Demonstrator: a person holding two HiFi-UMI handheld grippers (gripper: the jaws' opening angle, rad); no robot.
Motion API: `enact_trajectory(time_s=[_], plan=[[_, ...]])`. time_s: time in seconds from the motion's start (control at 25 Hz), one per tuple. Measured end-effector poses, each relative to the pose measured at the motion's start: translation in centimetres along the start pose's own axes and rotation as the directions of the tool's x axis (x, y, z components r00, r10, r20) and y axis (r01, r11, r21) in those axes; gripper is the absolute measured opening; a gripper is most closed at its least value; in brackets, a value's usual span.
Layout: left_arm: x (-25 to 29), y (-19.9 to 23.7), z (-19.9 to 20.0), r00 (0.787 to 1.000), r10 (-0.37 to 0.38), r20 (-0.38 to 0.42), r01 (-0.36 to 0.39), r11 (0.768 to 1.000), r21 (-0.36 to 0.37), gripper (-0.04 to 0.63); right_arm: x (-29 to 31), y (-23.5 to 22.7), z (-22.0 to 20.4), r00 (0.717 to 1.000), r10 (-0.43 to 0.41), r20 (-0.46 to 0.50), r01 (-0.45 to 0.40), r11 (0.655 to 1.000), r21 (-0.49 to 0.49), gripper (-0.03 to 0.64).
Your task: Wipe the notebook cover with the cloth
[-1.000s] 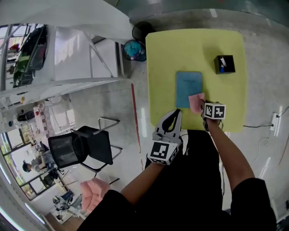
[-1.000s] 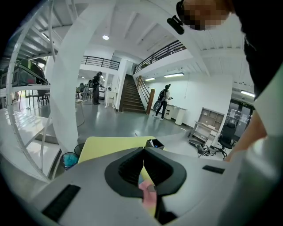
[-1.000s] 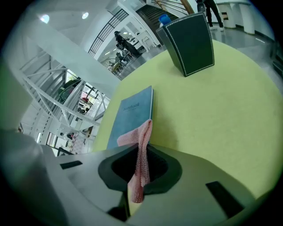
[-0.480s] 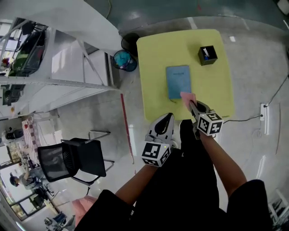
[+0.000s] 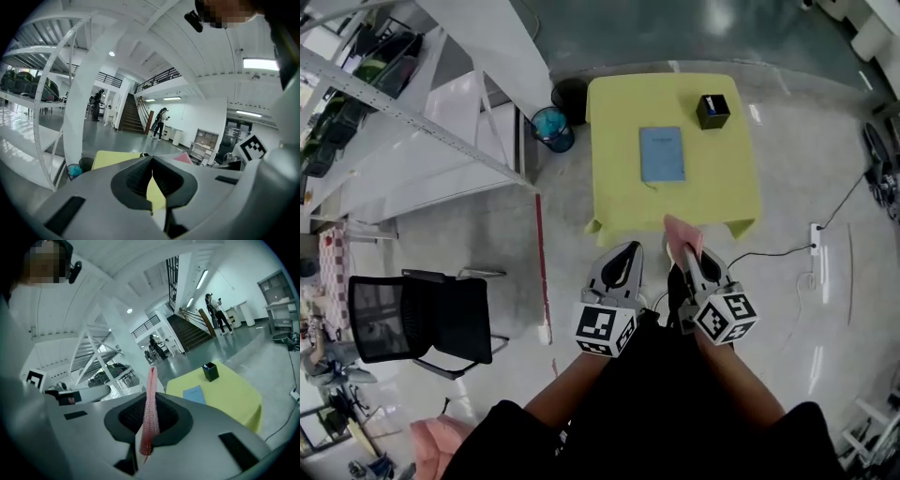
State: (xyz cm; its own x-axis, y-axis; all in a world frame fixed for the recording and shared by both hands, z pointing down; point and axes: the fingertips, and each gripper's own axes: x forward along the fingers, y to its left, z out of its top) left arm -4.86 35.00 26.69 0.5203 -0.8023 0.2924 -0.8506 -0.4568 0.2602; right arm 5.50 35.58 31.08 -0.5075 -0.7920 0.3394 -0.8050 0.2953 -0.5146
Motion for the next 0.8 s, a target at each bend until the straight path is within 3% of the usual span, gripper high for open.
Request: enact_trajectory(time_s=[0.12,0.28,0.44,0.6,0.8], plan=[[-3.3,-2.0,0.2,0.999,0.006,0.034,-0.005,1.0,-0.024,0.015,-3.6,3.8,1.3,0.999,0.042,0.02,-0.041,0.996,-0.077,0.038],[-6.0,-4.2,2.3,0.994,0.018,0.112,-0.02,1.0,0.022,0.015,-6.8,6.5,2.9,0.998,0.062,0.017,-0.058,0.976,-0.208,0.038],[-7.0,-6.1,4.0,0.989,0.013,0.147,-0.022,0.998,0.059,0.015,-9.3,6.7,3.9,0.999,0.01,0.053,0.006,0.954,-0.3,0.038],[-7.2,-8.6,4.6,0.983,0.056,0.172,-0.073,0.993,0.09,0.016,-11.6,5.6,5.2,0.997,-0.02,0.071,0.043,0.942,-0.332,0.038],[-6.5,-12.3,5.8,0.98,0.051,0.191,-0.073,0.991,0.108,0.016,-14.6,4.6,8.0,0.994,-0.031,0.107,0.068,0.928,-0.367,0.038]])
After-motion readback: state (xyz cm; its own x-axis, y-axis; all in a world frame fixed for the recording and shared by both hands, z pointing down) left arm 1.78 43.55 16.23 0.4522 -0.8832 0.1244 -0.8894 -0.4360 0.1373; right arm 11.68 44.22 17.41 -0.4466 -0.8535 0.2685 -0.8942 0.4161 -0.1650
